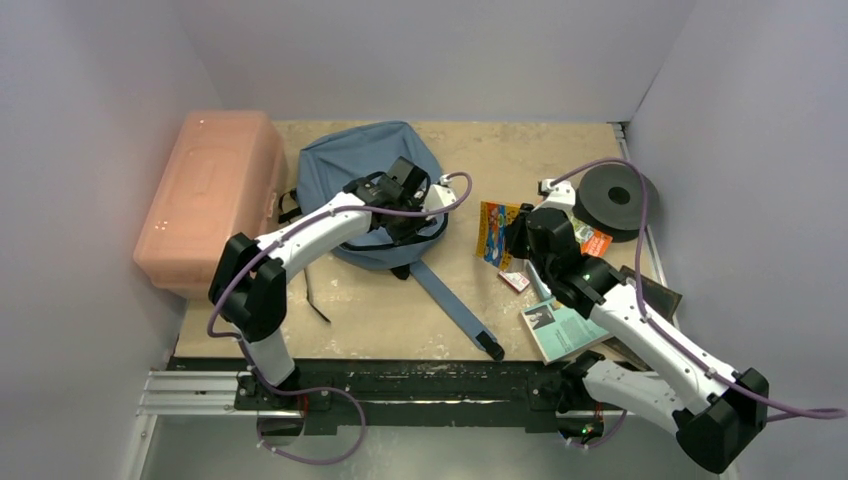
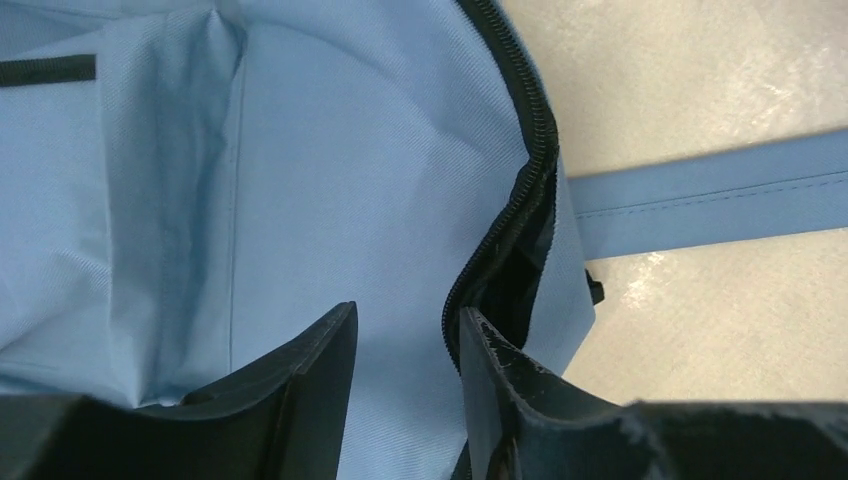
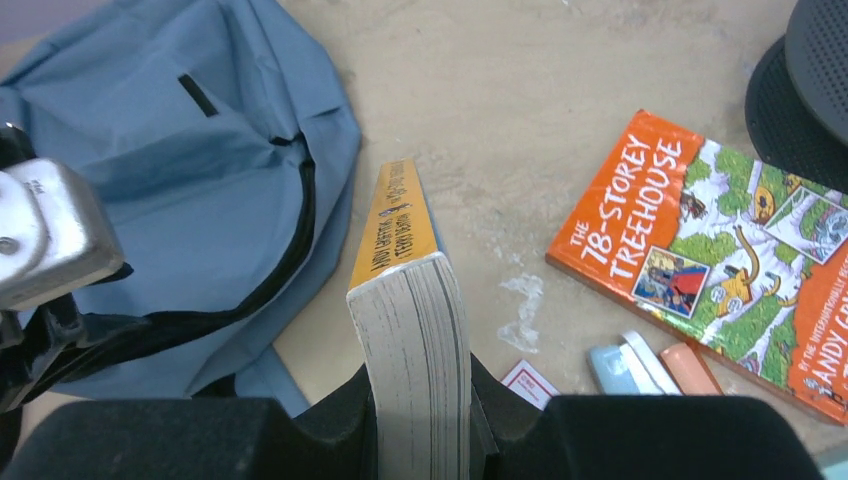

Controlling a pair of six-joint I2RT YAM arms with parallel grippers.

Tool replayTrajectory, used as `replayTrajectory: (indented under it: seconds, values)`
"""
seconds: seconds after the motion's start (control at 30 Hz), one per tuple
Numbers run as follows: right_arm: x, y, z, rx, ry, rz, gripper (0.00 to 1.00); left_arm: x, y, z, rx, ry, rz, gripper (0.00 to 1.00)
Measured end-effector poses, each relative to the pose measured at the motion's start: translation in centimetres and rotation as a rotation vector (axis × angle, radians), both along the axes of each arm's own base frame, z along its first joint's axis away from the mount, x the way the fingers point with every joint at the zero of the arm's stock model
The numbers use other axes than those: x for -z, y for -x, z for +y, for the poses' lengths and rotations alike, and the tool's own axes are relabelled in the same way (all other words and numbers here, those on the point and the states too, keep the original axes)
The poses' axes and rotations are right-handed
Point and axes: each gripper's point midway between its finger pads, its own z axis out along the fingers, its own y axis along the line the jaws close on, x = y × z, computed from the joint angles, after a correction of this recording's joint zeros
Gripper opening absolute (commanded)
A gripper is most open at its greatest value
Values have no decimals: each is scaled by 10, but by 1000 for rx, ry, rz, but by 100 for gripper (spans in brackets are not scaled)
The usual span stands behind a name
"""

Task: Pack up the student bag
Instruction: Place the book in the student bag.

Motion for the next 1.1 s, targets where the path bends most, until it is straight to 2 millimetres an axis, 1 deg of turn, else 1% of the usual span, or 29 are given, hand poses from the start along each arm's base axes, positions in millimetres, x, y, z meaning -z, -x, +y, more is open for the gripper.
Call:
replayTrajectory:
  seconds: [0.1, 0.17, 0.23, 0.27, 0.33, 0.37, 0.43, 0.47, 0.53, 0.6, 0.67, 0.73, 0.77, 0.8, 0.87, 0.9, 0.93, 0.97, 1.0, 1.03, 1.1]
  values:
    - [10, 3, -1, 8, 16, 47, 0, 6, 5, -6, 18, 20, 36, 45]
    - [11, 6, -3, 12, 15, 56, 0, 15, 8, -8, 24, 14, 70, 43]
    - [8, 8, -5, 15, 6, 50, 0, 27, 10, -7, 24, -8, 104, 41]
    - [6, 9, -5, 15, 1, 45, 0, 34, 11, -7, 20, -19, 120, 37]
    - [1, 10, -6, 17, -11, 32, 0, 44, 13, -5, 17, -38, 145, 25]
    - [0, 11, -6, 17, -15, 28, 0, 47, 14, -4, 13, -46, 153, 16]
    - [-1, 11, -7, 18, -18, 25, 0, 49, 12, -1, -8, -59, 148, 4]
    - [-1, 11, -7, 19, -20, 25, 0, 48, 11, 0, -19, -65, 139, 0]
    - [-1, 12, -9, 35, -23, 34, 0, 44, 6, 1, -52, -71, 105, 0]
    - [-1, 13, -14, 72, -29, 46, 0, 31, 1, 4, -117, -58, 56, 0]
    - [-2, 16, -24, 141, -44, 62, 0, 8, -5, 8, -215, -12, -6, 0]
    - [-5, 20, -34, 216, -62, 78, 0, -23, -9, 11, -315, 71, -76, 0]
    - [-7, 21, -38, 245, -70, 82, 0, -48, -12, 12, -377, 144, -123, 0]
    - [-10, 23, -40, 262, -80, 85, 0, -66, -12, 14, -417, 197, -157, 0]
    - [-16, 25, -39, 268, -116, 91, 0, -107, -14, 19, -509, 320, -228, 0]
    - [-20, 28, -35, 256, -151, 100, 0, -125, -14, 22, -548, 373, -257, 0]
    - [-27, 31, -28, 230, -201, 110, 0, -138, -15, 24, -577, 412, -277, 0]
    - [-33, 34, -21, 203, -250, 115, 0, -147, -16, 25, -600, 440, -289, 0]
    - [-42, 39, -8, 151, -330, 123, 0, -154, -17, 24, -620, 464, -296, 0]
    - [-49, 44, 2, 104, -393, 127, 0, -158, -18, 23, -635, 485, -295, 0]
    - [-65, 55, 22, 0, -506, 132, 0, -157, -20, 19, -652, 497, -281, 0]
